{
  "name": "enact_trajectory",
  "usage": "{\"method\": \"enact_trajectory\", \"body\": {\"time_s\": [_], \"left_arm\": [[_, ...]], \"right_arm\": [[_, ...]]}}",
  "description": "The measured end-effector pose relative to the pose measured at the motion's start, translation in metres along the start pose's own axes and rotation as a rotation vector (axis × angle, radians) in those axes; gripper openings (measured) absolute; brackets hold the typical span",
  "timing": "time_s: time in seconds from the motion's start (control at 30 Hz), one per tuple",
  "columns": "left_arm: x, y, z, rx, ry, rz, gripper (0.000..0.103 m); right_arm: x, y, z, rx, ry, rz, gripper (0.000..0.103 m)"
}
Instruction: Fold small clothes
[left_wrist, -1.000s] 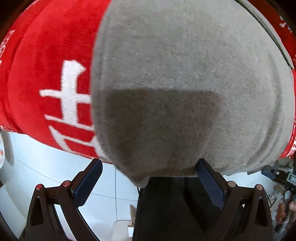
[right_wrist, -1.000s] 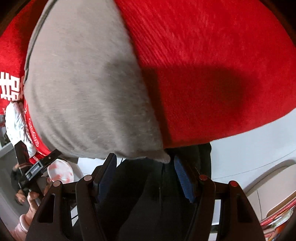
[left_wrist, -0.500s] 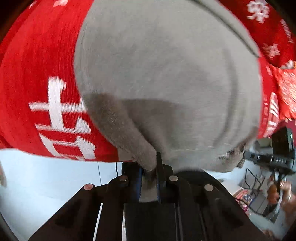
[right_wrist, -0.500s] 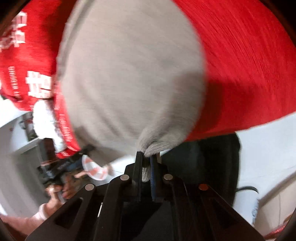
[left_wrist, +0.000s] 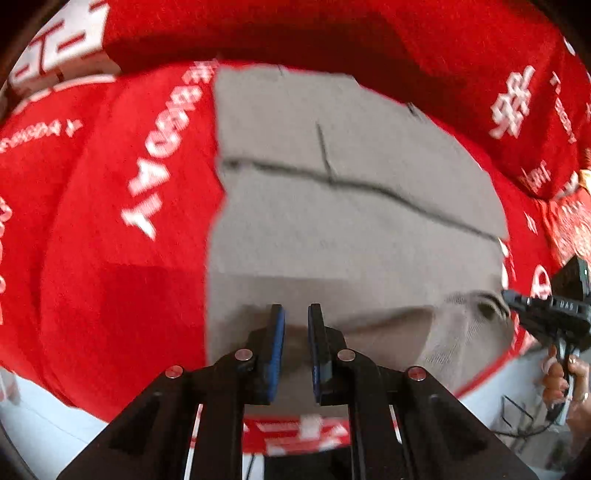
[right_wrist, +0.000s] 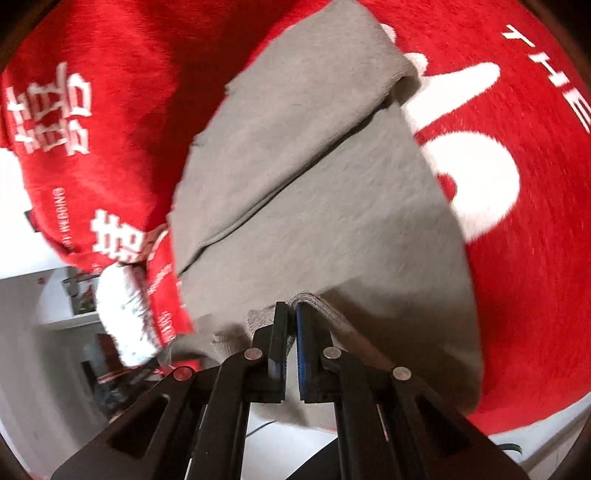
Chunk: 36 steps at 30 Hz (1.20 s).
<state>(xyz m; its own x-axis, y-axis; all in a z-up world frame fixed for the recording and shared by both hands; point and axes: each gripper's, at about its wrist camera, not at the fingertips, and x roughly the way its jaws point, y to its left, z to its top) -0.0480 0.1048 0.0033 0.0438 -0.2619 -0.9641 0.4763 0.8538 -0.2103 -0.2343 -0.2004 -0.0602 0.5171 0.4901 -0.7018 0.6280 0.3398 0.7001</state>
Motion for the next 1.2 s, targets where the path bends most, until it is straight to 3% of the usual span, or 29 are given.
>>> {"method": "enact_trajectory", "body": {"time_s": [0.17, 0.2, 0.23, 0.27, 0.3, 0.37, 0.57, 0.67, 0.73, 0.77, 0.8, 0.83, 0.87, 0.9, 1.03, 1.2], "left_arm": [[-0.018, 0.035, 0.013, -0.052, -0.013, 0.042, 0.016], [-0.018, 0.033, 0.015, -0.047, -0.011, 0.050, 0.035], [-0.019, 0.030, 0.017, -0.030, -0.014, 0.065, 0.069], [-0.022, 0.028, 0.018, -0.010, -0.033, 0.082, 0.079], [-0.026, 0.022, 0.015, 0.035, -0.062, 0.100, 0.081], [-0.025, 0.008, 0.009, 0.111, -0.045, 0.103, 0.081], [0.006, -0.046, 0.001, 0.348, 0.019, 0.121, 0.081], [0.029, -0.063, 0.004, 0.392, 0.058, 0.118, 0.081], [0.041, -0.065, 0.007, 0.381, 0.085, 0.113, 0.078], [0.044, -0.064, 0.008, 0.373, 0.092, 0.111, 0.072], [0.048, -0.062, 0.010, 0.361, 0.111, 0.113, 0.048], [0.051, -0.061, 0.011, 0.353, 0.130, 0.111, 0.026], [0.054, -0.058, 0.013, 0.336, 0.152, 0.095, 0.019], [0.053, -0.056, 0.013, 0.322, 0.156, 0.073, 0.011], [0.028, -0.054, 0.016, 0.286, 0.125, 0.024, 0.009], [-0.027, -0.050, 0.036, 0.215, 0.029, 0.020, 0.009]], "right_arm": [[-0.011, -0.002, 0.016, 0.020, -0.034, -0.079, 0.009], [-0.015, 0.001, 0.017, 0.012, -0.042, -0.096, 0.009], [-0.019, 0.005, 0.017, -0.004, -0.044, -0.111, 0.009], [-0.023, 0.008, 0.018, -0.030, -0.041, -0.131, 0.013], [-0.025, 0.015, 0.017, -0.071, -0.036, -0.157, 0.020], [-0.025, 0.027, 0.015, -0.149, -0.025, -0.219, 0.061], [-0.001, 0.053, 0.013, -0.356, 0.028, -0.381, 0.065], [0.018, 0.054, 0.014, -0.409, 0.071, -0.429, 0.065], [0.030, 0.052, 0.012, -0.439, 0.101, -0.477, 0.064], [0.034, 0.053, 0.010, -0.460, 0.108, -0.505, 0.061], [0.036, 0.057, 0.008, -0.491, 0.106, -0.529, 0.056], [0.038, 0.062, 0.004, -0.543, 0.112, -0.562, 0.033], [0.040, 0.065, 0.000, -0.584, 0.124, -0.572, 0.008], [0.041, 0.068, -0.005, -0.618, 0.146, -0.563, 0.007], [0.024, 0.082, -0.015, -0.713, 0.136, -0.571, 0.007], [-0.034, 0.110, 0.001, -0.717, 0.022, -0.497, 0.007]]}}
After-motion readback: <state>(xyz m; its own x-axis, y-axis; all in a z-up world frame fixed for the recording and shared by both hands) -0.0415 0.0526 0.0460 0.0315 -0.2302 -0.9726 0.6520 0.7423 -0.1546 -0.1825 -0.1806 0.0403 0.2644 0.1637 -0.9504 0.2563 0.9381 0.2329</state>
